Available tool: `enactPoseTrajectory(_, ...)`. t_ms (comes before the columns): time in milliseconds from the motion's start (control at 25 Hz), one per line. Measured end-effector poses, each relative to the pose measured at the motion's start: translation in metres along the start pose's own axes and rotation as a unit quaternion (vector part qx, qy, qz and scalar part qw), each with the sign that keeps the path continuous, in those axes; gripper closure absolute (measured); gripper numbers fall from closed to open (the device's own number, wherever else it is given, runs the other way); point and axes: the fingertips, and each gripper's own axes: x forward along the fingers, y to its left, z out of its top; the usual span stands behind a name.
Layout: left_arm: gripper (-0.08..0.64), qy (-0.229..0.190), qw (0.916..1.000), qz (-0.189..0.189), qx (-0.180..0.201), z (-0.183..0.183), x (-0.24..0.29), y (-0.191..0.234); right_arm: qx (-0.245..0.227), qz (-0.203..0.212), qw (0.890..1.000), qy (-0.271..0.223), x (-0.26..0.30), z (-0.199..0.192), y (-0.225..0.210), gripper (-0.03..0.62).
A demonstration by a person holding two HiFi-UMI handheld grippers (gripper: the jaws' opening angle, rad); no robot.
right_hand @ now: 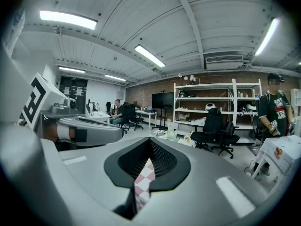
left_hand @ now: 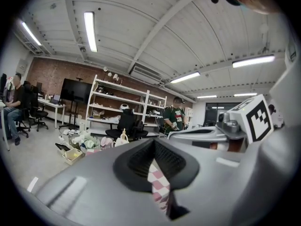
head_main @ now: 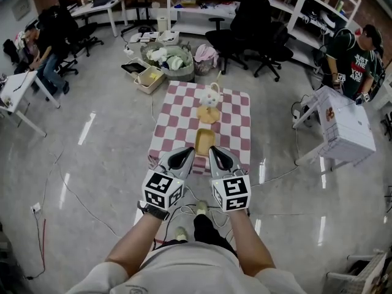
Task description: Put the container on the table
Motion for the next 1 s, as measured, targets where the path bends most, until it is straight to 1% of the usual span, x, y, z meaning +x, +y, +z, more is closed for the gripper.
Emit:
enactPoseTrajectory(200, 0.554, -0.022, 0.9997, 0.005, 0.007, 0.027, -0.014, -0.004, 0.018, -0.002, 1.000, -0.022, -0.011, 0.022, 0.000, 0.583)
enactPoseTrajectory(320, 0.554, -0.035, 0.9993, 0.005, 0.010, 0.037, -0.019, -0.006, 0.019, -0.007, 0.999, -0.034, -0.017, 0.031, -0.001, 0.583)
enactPoseTrajectory(480, 0.554, -0.041, 0.9991, 0.006, 0.013, 0.043, -0.025, -0.010, 0.020, -0.010, 0.999, -0.043, -0.022, 0.038, 0.000, 0.583)
enactPoseTrajectory(800, 0.554, -0.046, 0.9988, 0.008, 0.017, 0.048, -0.032, -0.013, 0.016, -0.009, 0.999, -0.041, -0.026, 0.041, 0.008, 0.583)
enactPoseTrajectory(1000, 0.554, -0.048, 0.9987, 0.010, 0.018, 0.048, -0.029, -0.015, 0.019, -0.008, 0.999, -0.039, -0.026, 0.039, 0.005, 0.583)
